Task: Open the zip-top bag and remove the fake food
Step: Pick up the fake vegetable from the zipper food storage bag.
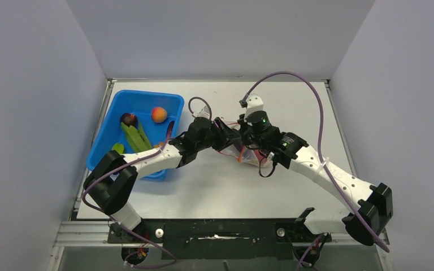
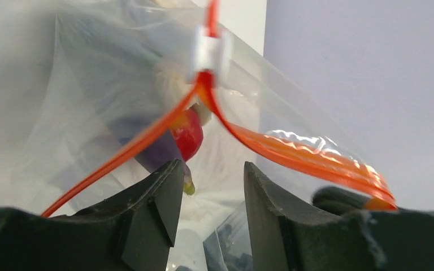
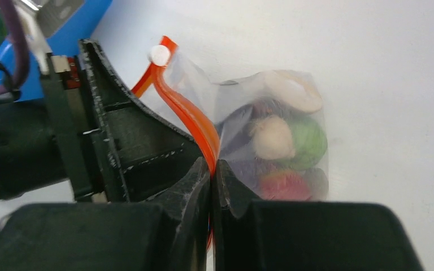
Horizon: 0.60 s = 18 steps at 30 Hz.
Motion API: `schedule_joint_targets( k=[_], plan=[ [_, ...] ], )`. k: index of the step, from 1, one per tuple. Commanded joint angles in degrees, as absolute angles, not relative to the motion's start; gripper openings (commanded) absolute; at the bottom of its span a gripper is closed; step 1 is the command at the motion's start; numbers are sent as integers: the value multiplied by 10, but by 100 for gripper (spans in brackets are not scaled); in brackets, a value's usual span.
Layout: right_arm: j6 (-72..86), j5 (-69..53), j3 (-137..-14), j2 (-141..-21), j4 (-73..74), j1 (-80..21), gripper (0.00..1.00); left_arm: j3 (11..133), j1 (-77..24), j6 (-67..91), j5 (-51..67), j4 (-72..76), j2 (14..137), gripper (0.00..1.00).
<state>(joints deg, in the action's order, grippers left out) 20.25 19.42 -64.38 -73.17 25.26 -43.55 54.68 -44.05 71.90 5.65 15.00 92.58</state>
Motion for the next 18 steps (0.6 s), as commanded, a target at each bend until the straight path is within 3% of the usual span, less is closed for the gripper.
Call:
schedule_joint_targets(
  k=[1, 7, 14, 18],
  plan=[
    [220, 170, -635, -691, 182, -435, 4, 563, -440, 732, 41, 186, 957, 43],
    [219, 130, -638, -676, 177, -434, 9, 571, -443, 723, 45, 177, 977, 43],
    [223, 135, -632, -640, 197, -395, 38, 548, -441, 718, 45, 170, 975, 43],
    [253, 120, -593, -595, 203, -309, 39, 530, -440, 714, 45, 171, 966, 43]
  ],
)
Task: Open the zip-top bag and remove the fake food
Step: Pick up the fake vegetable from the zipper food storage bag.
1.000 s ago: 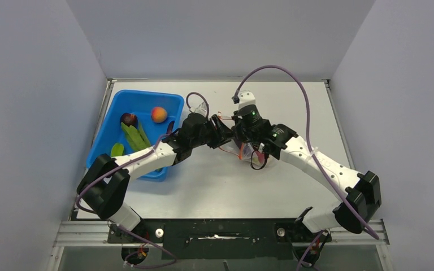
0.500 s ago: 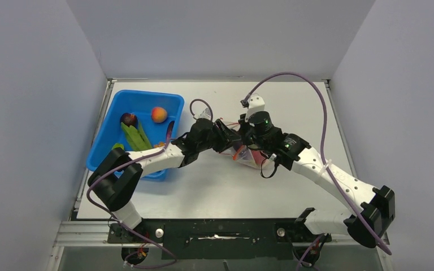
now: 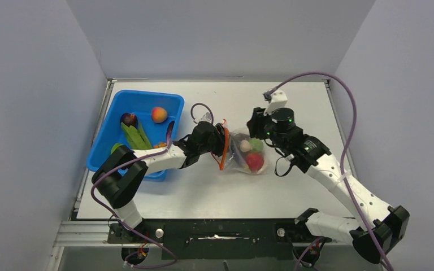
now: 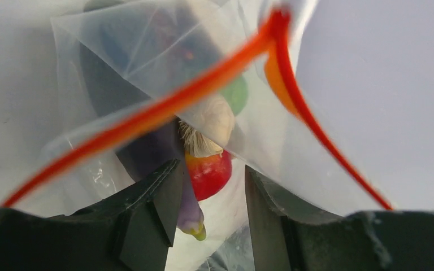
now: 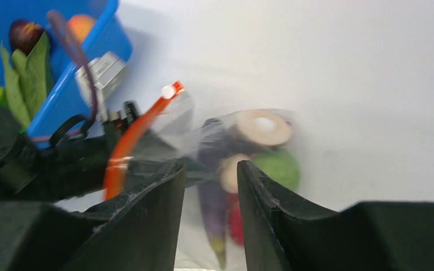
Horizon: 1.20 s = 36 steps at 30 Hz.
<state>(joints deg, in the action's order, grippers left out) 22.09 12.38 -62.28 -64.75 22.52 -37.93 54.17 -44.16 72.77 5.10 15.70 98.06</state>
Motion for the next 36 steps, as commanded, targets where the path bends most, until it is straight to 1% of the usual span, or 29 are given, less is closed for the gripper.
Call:
schedule_joint_targets(
  k=[1, 4, 5, 7, 9, 14, 18, 22, 25, 31, 32, 34, 36],
  plan=[
    [264, 112, -581, -584, 204, -283, 38, 526, -440, 710, 45, 168, 963, 43],
    [288, 33, -538, -570, 206, -191, 33, 520, -439, 693, 40, 147, 947, 44],
    [297, -7, -528, -574, 210, -150, 31, 516, -439, 690, 38, 140, 940, 45],
    [318, -86, -511, -597, 219, -107, 28, 506, -438, 687, 39, 140, 925, 46],
    [328, -127, -499, -620, 225, -91, 26, 496, -438, 685, 44, 141, 916, 47],
    [345, -207, -471, -670, 201, -91, 23, 470, -440, 695, 50, 147, 910, 48],
    [357, -263, -467, -705, 186, -92, 21, 476, -443, 695, 62, 154, 922, 49],
    [358, -296, -457, -735, 172, -95, 21, 486, -445, 686, 68, 147, 933, 50],
    [352, -298, -456, -756, 176, -102, 22, 487, -445, 677, 76, 146, 941, 52],
    [337, -261, -460, -793, 197, -129, 24, 494, -450, 663, 87, 139, 962, 56],
    [335, -252, -462, -797, 199, -134, 24, 495, -450, 660, 88, 138, 964, 57],
    [337, -233, -463, -803, 203, -144, 25, 495, -451, 655, 94, 143, 971, 64],
    [347, -191, -469, -805, 217, -155, 28, 494, -451, 651, 104, 155, 979, 65]
  ],
)
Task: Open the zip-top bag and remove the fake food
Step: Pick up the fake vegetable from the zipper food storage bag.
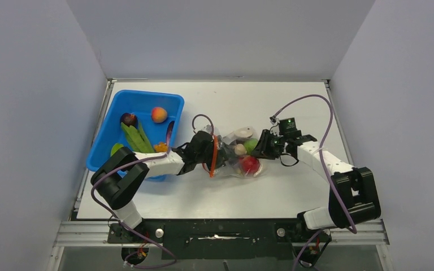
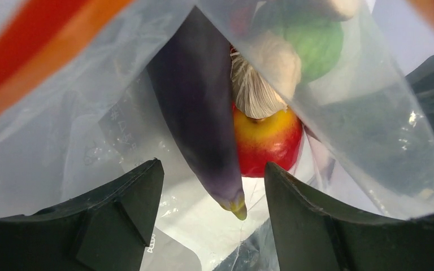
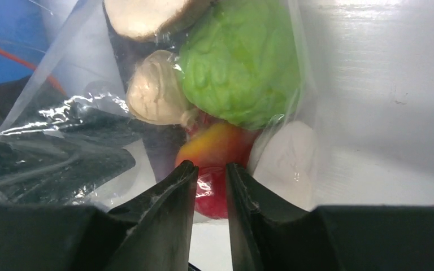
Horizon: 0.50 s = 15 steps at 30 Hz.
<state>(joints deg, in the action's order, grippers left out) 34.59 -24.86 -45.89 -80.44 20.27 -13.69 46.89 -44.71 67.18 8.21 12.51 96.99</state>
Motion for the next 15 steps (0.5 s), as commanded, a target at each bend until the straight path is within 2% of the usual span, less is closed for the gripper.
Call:
schedule_joint_targets(
  k=[1, 5, 7, 10, 13, 15],
  plan=[
    [347, -162, -477, -806, 228, -163, 31, 494, -451, 649, 109, 158, 984, 65],
    [342, -96, -497, -793, 242, -180, 40, 493, -451, 653, 114, 165, 999, 65],
    [345, -88, -489, -774, 225, -180, 48, 494, -451, 652, 111, 165, 1002, 62],
    [350, -65, -461, -729, 186, -180, 62, 499, -450, 644, 107, 155, 1002, 57],
    [361, -45, -419, -671, 125, -172, 71, 505, -450, 631, 100, 137, 1000, 51],
    [372, -54, -386, -636, 80, -161, 76, 505, -450, 629, 98, 136, 997, 50]
  ],
)
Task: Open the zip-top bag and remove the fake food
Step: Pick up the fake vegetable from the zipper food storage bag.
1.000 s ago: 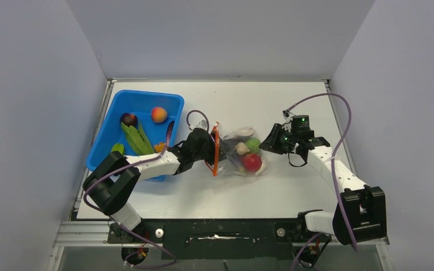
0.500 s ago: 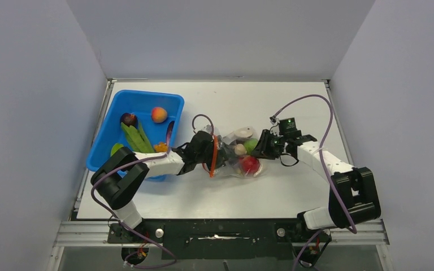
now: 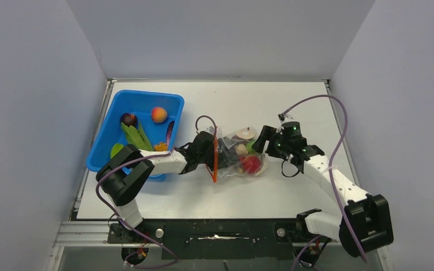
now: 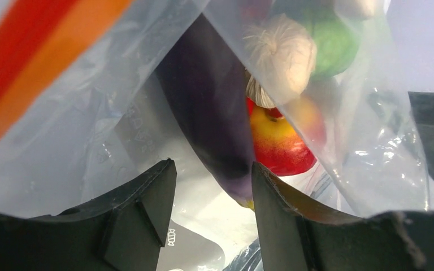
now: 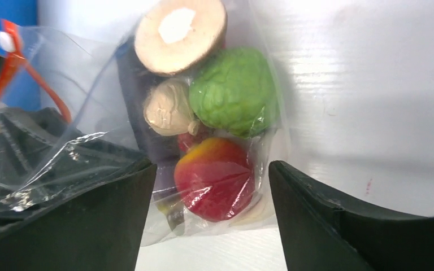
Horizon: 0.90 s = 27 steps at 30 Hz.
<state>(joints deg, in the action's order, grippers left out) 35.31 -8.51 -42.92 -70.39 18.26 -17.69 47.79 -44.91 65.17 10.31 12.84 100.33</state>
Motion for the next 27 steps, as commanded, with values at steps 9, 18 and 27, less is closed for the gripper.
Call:
schedule_joint_targets(
  k=[9, 18, 27],
  plan=[
    [408, -159, -378, -650, 112, -112, 79, 508, -451, 651, 114, 179, 1006, 60],
    [415, -228, -351, -723, 85, -113, 52, 504, -447, 685, 143, 237, 1036, 60],
    [411, -204, -344, -739, 98, -112, 42, 548, -448, 637, 103, 142, 1052, 53]
  ],
)
